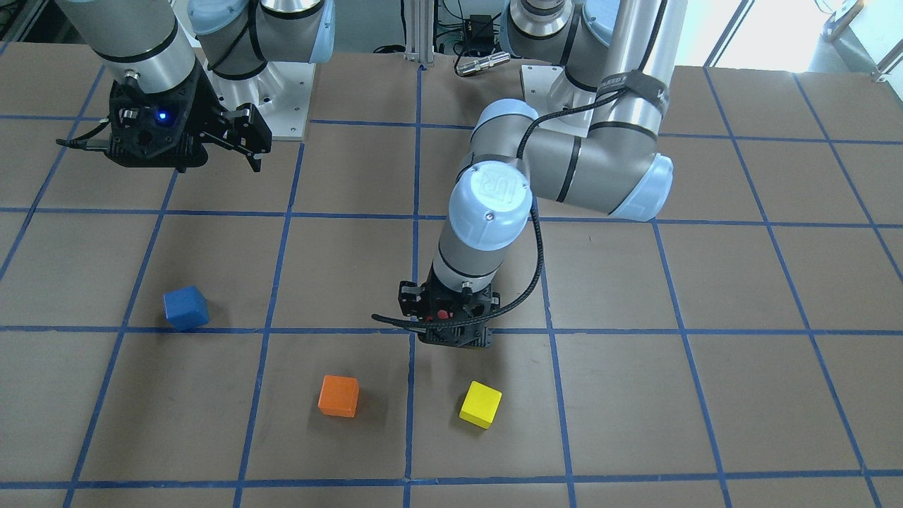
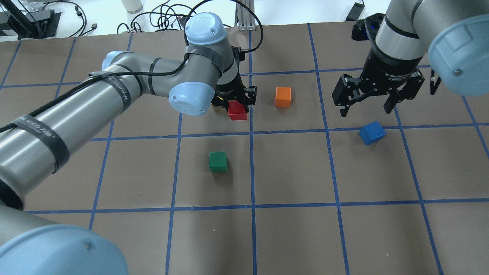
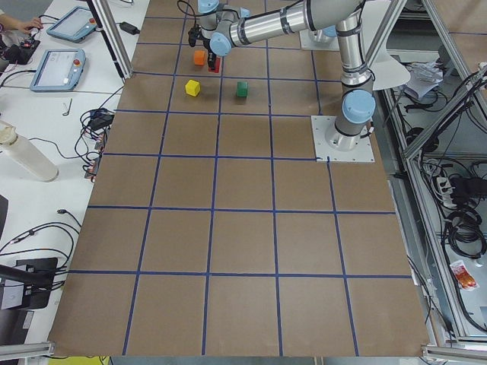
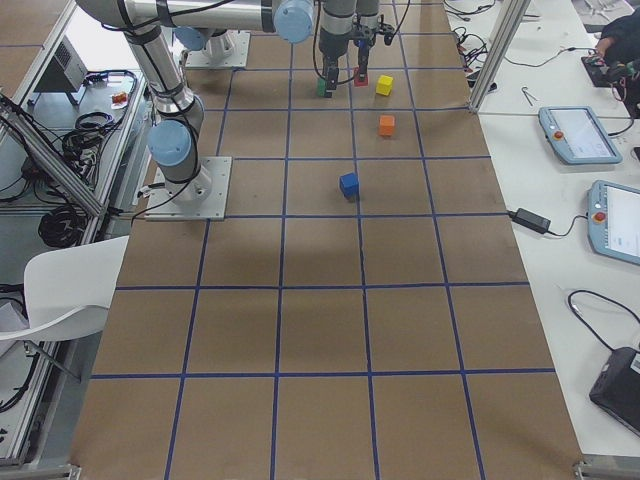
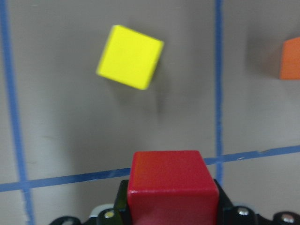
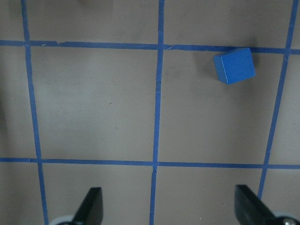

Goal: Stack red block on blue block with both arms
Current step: 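Carry the red cube with the left gripper toward the table center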

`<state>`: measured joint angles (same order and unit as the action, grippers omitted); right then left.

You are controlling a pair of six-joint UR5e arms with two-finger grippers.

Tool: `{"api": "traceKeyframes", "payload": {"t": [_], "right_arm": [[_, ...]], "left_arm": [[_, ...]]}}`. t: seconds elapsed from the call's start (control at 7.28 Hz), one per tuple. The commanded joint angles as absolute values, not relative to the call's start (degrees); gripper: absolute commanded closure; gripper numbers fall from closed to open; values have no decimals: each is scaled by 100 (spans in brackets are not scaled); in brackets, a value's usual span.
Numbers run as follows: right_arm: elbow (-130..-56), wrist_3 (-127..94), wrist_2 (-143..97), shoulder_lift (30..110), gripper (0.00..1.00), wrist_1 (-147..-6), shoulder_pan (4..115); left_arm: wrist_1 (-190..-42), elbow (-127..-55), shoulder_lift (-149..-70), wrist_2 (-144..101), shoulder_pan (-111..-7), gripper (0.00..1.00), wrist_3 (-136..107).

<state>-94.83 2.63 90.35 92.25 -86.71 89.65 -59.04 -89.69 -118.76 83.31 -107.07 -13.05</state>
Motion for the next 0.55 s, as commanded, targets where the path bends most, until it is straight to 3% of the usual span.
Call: {"api": "traceKeyframes", "payload": {"t": [0.0, 0.14, 0.41], "right_arm": [[-9483, 264, 9035, 9229, 0, -8666, 8956], [-9483, 264, 9035, 9229, 0, -8675, 8965], [-9483, 255, 9035, 9229, 0, -8675, 8974]], "left_arm": [[-5651, -8991, -12347, 8437, -10994, 100, -1450], [-5573, -8913, -12401, 8585, -10995, 97, -1459], [-5546, -8999, -12401, 8604, -11013, 1, -1502]]}}
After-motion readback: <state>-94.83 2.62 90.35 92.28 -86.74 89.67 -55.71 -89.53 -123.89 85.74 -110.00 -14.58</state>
